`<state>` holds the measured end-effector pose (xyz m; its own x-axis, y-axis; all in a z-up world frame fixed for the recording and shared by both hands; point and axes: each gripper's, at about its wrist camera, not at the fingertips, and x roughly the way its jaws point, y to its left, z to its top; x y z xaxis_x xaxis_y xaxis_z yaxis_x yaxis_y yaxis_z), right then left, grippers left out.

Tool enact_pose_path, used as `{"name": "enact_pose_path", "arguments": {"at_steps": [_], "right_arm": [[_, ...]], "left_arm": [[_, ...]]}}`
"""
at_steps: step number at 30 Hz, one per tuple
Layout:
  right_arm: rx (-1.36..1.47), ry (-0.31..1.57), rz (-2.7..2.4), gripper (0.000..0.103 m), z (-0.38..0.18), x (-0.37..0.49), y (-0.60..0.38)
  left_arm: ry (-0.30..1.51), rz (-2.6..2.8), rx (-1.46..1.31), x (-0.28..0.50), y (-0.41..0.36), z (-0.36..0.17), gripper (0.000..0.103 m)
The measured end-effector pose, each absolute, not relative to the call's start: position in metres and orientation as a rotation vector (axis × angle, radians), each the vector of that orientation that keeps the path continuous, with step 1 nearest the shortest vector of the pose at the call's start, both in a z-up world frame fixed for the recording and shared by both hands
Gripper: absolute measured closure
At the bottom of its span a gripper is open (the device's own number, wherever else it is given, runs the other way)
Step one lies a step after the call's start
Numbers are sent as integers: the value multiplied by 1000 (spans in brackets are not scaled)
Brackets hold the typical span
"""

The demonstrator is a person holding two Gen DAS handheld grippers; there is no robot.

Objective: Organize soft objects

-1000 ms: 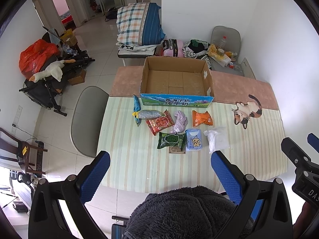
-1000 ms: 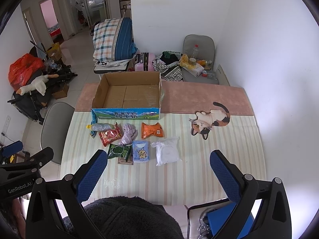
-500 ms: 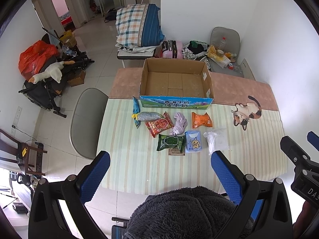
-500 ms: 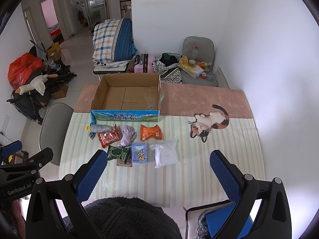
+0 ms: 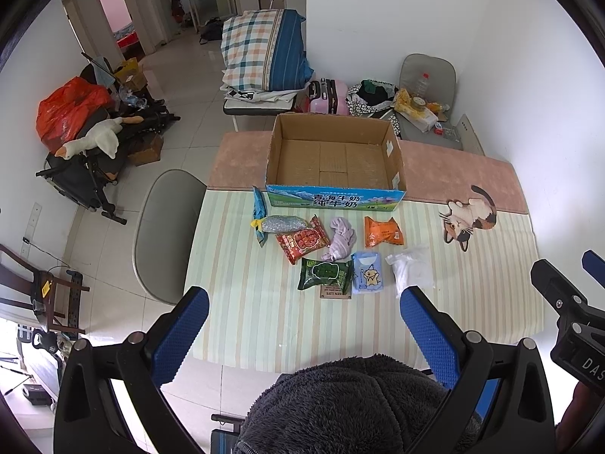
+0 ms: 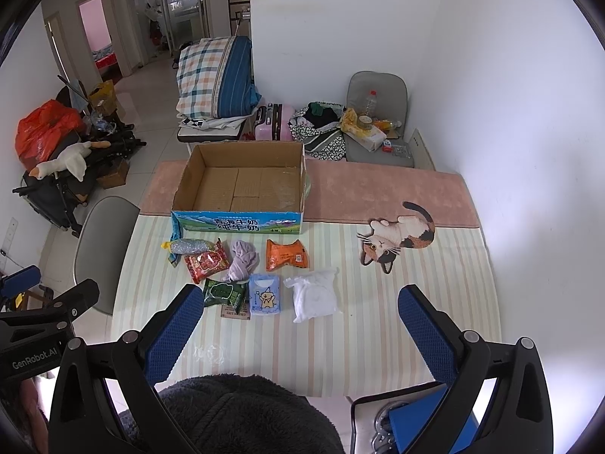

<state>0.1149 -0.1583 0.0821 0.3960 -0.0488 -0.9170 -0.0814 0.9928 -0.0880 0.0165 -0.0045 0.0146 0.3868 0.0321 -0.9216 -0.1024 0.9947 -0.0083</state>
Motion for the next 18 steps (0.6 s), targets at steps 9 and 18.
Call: {"name": "enact_pose_path", "arguments": {"at_steps": [9,18], "right_arm": [[-115,1180,20,0,72,130,-162],[-81,1380,-23,0,-59,192,-197]], "left_arm": [[1162,81,-80,26,-2,12,0],[1242,145,-29,83,5,-80,0]]}}
